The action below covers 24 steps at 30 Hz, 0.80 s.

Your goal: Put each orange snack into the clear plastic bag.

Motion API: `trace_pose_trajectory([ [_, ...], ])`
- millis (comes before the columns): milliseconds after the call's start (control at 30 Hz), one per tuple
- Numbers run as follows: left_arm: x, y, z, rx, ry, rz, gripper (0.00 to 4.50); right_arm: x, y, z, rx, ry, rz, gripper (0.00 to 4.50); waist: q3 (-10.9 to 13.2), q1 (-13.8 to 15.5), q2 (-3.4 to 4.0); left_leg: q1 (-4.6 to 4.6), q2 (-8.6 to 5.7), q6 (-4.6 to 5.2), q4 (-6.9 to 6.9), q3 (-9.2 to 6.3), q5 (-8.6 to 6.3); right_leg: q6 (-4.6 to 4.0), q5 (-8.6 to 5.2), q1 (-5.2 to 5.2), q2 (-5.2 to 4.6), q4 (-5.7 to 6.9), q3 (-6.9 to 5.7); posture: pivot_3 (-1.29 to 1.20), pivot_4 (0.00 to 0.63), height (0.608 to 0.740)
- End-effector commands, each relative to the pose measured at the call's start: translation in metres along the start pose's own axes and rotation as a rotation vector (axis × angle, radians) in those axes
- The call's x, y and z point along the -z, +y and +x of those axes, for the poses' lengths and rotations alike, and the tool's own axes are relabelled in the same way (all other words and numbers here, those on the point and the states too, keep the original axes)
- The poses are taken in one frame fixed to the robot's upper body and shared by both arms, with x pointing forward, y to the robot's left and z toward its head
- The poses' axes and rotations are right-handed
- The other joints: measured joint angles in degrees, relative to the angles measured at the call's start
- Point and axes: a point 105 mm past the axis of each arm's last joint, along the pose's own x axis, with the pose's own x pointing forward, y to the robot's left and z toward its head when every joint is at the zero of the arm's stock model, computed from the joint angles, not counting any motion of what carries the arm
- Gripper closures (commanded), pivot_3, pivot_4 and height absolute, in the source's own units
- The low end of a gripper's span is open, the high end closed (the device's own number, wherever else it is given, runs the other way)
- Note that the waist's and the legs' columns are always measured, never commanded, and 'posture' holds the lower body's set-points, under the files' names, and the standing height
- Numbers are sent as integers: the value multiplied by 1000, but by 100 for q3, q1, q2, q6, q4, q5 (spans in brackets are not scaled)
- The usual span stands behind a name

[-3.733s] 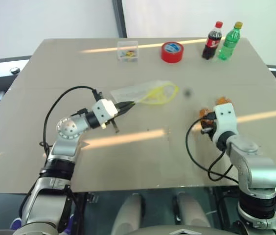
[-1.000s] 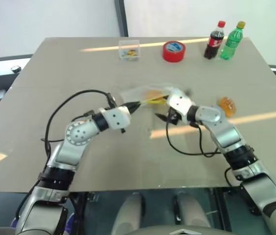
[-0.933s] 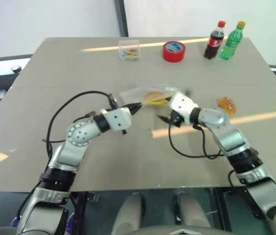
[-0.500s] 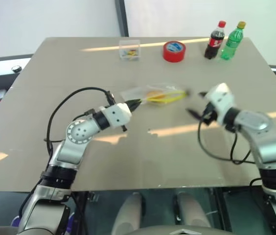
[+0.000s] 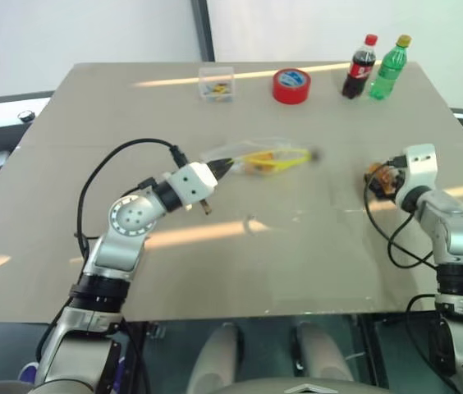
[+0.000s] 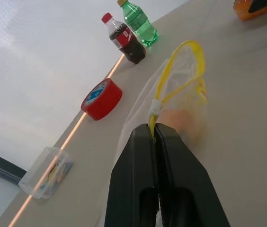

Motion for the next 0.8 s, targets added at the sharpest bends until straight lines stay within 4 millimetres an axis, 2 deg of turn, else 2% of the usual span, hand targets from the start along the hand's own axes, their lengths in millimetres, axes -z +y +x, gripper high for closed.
trace_pose_trajectory([
  [33, -5, 14, -4, -56, -18, 3, 4500, -6, -11, -2, 39, -40, 2, 554, 0, 3, 0, 0, 0, 0, 0, 0, 0, 0, 0, 0, 0, 0, 0, 0, 150, 740],
  [133, -5, 14, -4, -62, -16, -3, 4500, -7, -10, -4, 26, -50, -13, 1668, 0, -3, 0, 0, -1, 0, 0, 0, 0, 0, 0, 0, 1, 1, -1, 0, 150, 740],
  [167, -5, 14, -4, -63, -16, -4, 4500, -8, -9, -5, 18, -59, -21, 2200, 0, -4, 0, 0, -1, 0, 0, 0, 0, 0, 0, 0, 2, 1, -1, 0, 150, 740],
  [233, -5, 14, -4, -65, -15, -6, 4500, -17, 1, -8, -34, -104, -46, 3122, 0, -5, 0, 0, 0, 0, 0, 0, 0, 0, 0, 0, 2, 1, 0, 0, 150, 740],
  [267, -5, 14, -4, -65, -15, -7, 4500, -22, 10, -11, -73, -128, -55, 3441, 0, -4, 0, 0, 0, 0, 0, 0, 0, 0, 0, 0, 2, 1, 0, 0, 150, 740],
  [300, -5, 14, -4, -66, -16, -8, 4500, -27, 22, -15, -130, -148, -72, 3441, 0, -10, 1, 0, 0, 0, 0, -1, 0, 0, 0, 0, 2, 1, 0, 0, 150, 740],
  [400, -5, 15, -4, -68, -16, -11, 4500, -41, 74, -32, -351, -210, -150, 3441, 0, -33, 1, -1, 3, 0, 0, 1, 0, 0, 0, -3, 3, 2, 1, 0, 150, 740],
  [533, -6, 13, -3, -58, -19, -10, 4500, -55, 125, -41, -478, -266, -260, 3441, -1, -22, 1, 1, 6, 0, 1, -4, 0, 0, 0, -3, 8, 4, -2, 0, 150, 740],
  [667, -8, 12, -2, -54, -25, -9, 4500, -57, 157, -42, -564, -277, -334, 3441, -1, 5, 1, -2, 2, 0, 7, -6, 0, 0, 0, -2, 4, 2, -3, 0, 150, 740],
  [800, -13, 9, -2, -43, -45, -8, 4500, -56, 174, -38, -614, -269, -394, 3441, -1, 3, 1, -16, 0, -2, 11, -17, 1, 0, 0, -9, 2, 0, -14, 0, 150, 740],
])
